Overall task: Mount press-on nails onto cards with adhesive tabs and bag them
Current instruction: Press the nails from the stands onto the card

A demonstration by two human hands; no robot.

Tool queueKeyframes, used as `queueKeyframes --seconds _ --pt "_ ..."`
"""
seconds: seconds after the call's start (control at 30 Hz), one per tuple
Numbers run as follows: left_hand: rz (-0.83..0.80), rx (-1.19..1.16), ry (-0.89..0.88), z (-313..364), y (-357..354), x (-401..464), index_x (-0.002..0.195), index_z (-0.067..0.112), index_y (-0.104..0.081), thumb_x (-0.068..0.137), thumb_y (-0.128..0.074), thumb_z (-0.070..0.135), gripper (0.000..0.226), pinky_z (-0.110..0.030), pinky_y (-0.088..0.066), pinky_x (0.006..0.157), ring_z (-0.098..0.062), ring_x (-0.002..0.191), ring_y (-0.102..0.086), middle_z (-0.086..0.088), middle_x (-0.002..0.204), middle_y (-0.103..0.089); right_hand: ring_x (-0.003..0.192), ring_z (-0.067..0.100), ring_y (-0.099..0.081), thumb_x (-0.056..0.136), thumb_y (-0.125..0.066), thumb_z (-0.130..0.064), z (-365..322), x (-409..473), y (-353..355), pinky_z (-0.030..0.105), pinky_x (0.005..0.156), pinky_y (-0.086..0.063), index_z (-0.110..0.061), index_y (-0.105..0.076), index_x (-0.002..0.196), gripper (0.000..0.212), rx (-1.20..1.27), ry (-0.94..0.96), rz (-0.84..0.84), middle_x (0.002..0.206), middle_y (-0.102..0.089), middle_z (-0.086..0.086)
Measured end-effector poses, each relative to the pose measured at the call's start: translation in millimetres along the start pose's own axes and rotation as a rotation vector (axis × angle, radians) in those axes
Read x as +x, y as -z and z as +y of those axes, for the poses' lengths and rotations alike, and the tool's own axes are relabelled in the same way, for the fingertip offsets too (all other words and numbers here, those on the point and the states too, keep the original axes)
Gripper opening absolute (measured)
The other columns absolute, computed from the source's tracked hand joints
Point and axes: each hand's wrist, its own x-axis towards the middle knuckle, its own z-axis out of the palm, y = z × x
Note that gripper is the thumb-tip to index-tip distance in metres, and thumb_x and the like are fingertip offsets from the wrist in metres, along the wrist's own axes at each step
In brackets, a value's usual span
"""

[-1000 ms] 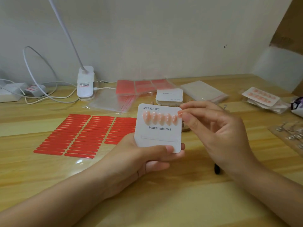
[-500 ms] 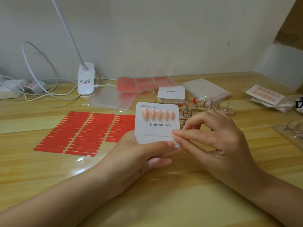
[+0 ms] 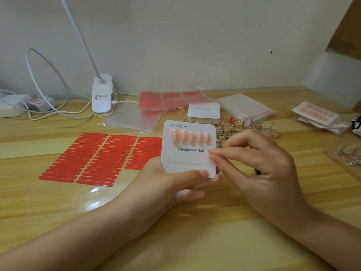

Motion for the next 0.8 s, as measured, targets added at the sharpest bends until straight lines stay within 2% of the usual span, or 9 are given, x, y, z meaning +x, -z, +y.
queueKeyframes --seconds 0.23,0.63,0.8 --pt "0.018 -0.009 0.01 -0.5 0.6 -0.2 0.089 0.029 -0.074 0.062 -0.067 0.013 0.032 -0.013 -0.051 0.055 -0.009 0.086 -0.07 0.0 0.094 -0.074 0.065 0.015 -0.049 0.083 -0.068 -0.019 2.5 -1.3 -0.1 0.035 0.065 -0.04 -0.013 -0.075 0.084 0.01 -0.097 0.084 -0.028 0.072 -0.06 0.002" --pt "0.02 -0.016 0.003 -1.3 0.5 0.2 0.09 0.027 -0.074 0.06 -0.068 0.014 0.033 -0.013 -0.052 0.056 -0.009 0.087 -0.07 -0.001 0.095 -0.074 0.063 0.017 -0.049 0.082 -0.067 -0.022 1.0 -0.4 1.6 0.031 0.067 -0.037 -0.014 -0.076 0.079 0.012 -0.101 0.085 -0.091 0.073 -0.06 0.0" --pt "0.029 -0.022 0.001 -1.8 0.5 0.4 0.088 0.025 -0.074 0.059 -0.068 0.012 0.033 -0.014 -0.052 0.056 -0.009 0.085 -0.07 -0.002 0.094 -0.074 0.061 0.02 -0.051 0.082 -0.067 -0.022 0.9 1.6 3.9 0.034 0.064 -0.039 -0.014 -0.076 0.079 0.012 -0.123 0.119 -0.112 0.073 -0.061 0.001"
